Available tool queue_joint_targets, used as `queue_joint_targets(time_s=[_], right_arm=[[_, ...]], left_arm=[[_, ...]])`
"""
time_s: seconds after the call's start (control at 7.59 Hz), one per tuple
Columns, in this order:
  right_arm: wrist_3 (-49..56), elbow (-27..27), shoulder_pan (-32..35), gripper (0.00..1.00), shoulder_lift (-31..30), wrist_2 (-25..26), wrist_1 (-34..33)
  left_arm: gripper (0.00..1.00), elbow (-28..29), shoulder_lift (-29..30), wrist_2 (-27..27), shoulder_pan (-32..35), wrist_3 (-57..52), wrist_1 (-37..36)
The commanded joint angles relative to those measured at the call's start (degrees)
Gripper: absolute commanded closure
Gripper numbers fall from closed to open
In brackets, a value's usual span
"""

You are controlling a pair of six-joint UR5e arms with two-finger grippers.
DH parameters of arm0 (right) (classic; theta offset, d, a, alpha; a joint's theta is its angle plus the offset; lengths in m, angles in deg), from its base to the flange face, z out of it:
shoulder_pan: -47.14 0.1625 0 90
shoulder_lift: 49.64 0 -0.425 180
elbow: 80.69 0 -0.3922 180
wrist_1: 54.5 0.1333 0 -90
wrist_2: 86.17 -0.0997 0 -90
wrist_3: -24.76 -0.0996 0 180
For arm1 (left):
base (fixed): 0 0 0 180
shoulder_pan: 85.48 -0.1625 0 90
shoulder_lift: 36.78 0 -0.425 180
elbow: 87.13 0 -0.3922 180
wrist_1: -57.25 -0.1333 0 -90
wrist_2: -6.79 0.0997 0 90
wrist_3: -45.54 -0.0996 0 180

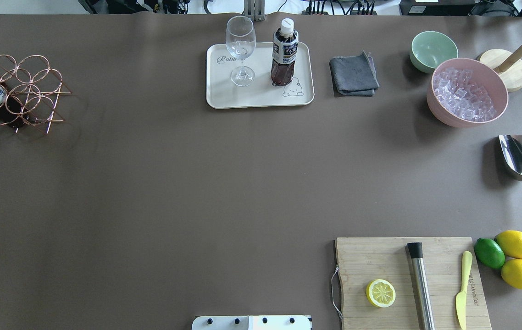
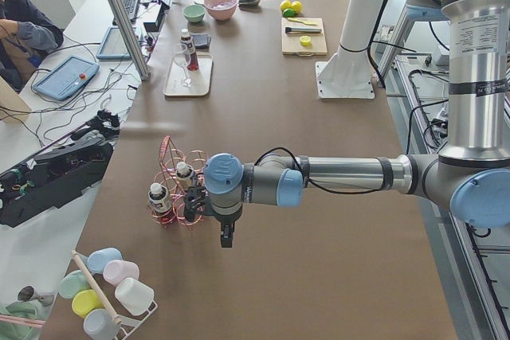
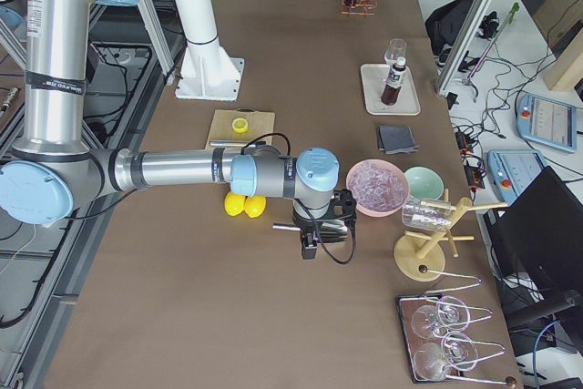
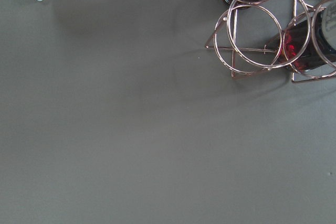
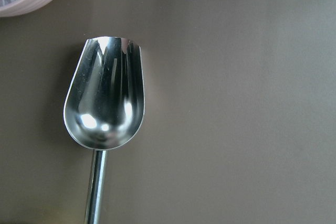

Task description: Take tea from basket to plate

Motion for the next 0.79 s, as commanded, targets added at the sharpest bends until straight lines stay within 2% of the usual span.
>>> queue_joint_targets(time_s=[0.0,0.66], right_arm=[[0.00,-0.09,0.20,0.00,-0.04,0.00,0.00],[0.00,0.00,0.56,0.00,-0.21,-0.09,0.00]], left_arm=[[0.01,-0.79,-0.29,1.70,-1.04,0.02,0.57],[0.01,-0.97,-0.73,1.61,-1.40,0.02,0.40]])
